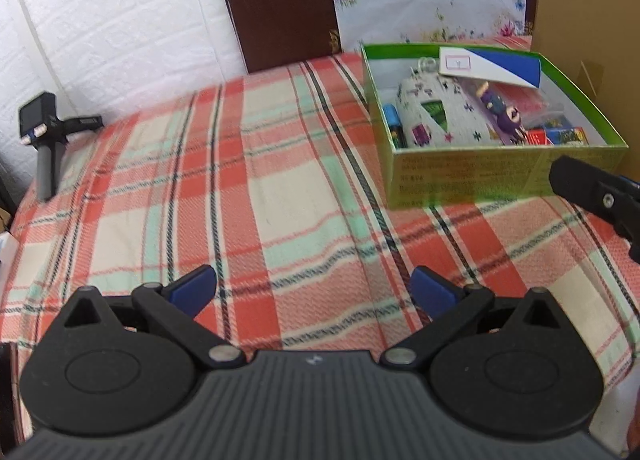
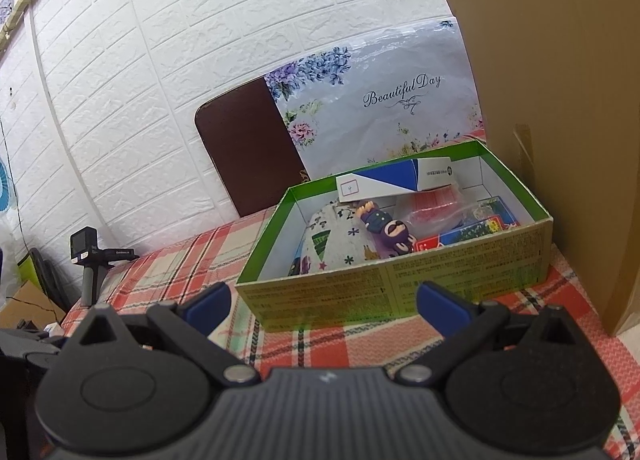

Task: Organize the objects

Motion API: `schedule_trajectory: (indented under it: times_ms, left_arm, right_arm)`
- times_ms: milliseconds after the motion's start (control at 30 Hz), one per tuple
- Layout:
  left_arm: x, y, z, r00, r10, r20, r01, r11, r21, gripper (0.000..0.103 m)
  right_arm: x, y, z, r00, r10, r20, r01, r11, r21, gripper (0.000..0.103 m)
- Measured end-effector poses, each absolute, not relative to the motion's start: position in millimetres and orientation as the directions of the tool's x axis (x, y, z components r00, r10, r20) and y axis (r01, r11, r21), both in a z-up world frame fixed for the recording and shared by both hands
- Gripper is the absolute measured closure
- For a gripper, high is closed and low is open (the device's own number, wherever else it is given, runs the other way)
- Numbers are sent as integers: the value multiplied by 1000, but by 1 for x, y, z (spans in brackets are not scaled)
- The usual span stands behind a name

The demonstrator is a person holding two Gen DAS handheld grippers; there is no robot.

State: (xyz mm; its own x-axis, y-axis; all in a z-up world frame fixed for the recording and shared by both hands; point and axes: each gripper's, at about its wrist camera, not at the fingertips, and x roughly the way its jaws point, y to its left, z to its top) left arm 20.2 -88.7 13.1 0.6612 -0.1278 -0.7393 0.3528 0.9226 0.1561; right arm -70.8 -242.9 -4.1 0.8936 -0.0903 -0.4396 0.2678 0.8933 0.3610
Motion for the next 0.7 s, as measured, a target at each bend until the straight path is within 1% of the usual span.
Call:
schedule_trajectory:
  times_ms: [333,700]
  left_arm:
    - [25,-91,4,595,-145,-791,374,921,113,0]
    - [27,-93,-2,569,-140,-810,379,919,108,0]
  right_arm:
    - [-69,-245,-8,888,-90,-450,275,889,365,0]
    - [-67,-246,-11,883,-92,-461,284,885,369,0]
